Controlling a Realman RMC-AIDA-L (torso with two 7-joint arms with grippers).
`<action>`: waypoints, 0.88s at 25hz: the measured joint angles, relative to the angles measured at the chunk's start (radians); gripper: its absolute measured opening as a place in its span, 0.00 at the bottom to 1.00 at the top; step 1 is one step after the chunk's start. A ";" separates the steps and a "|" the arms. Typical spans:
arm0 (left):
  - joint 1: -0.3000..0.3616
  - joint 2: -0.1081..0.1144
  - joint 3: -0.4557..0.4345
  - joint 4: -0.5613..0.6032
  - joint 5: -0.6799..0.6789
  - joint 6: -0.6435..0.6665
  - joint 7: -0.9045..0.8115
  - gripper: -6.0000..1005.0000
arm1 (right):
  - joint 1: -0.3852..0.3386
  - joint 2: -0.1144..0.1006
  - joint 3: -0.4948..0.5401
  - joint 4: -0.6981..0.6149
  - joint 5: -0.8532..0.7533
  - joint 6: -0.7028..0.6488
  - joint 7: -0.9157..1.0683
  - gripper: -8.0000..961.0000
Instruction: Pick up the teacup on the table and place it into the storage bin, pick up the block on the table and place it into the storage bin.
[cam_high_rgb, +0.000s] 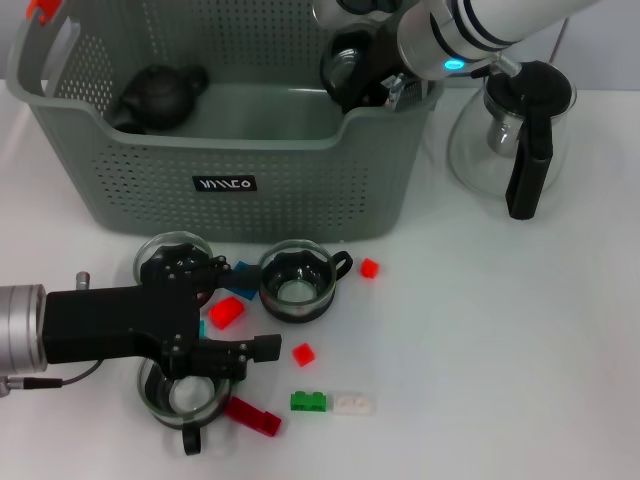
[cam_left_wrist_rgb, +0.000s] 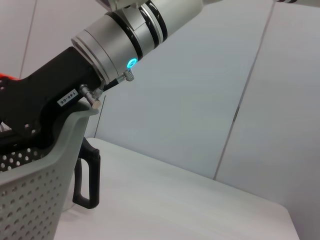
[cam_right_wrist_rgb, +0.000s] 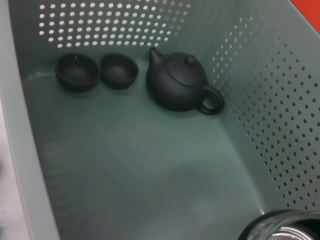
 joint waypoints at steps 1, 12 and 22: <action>0.000 0.000 0.000 0.000 0.000 0.000 0.000 0.90 | 0.000 0.000 0.000 0.000 0.000 0.000 0.000 0.07; -0.003 0.000 0.000 0.000 0.000 0.001 0.000 0.90 | 0.000 0.000 -0.014 -0.003 0.000 -0.008 0.002 0.17; -0.002 0.002 -0.001 -0.003 0.000 0.000 0.000 0.90 | -0.019 0.001 -0.022 -0.057 0.001 -0.013 0.020 0.44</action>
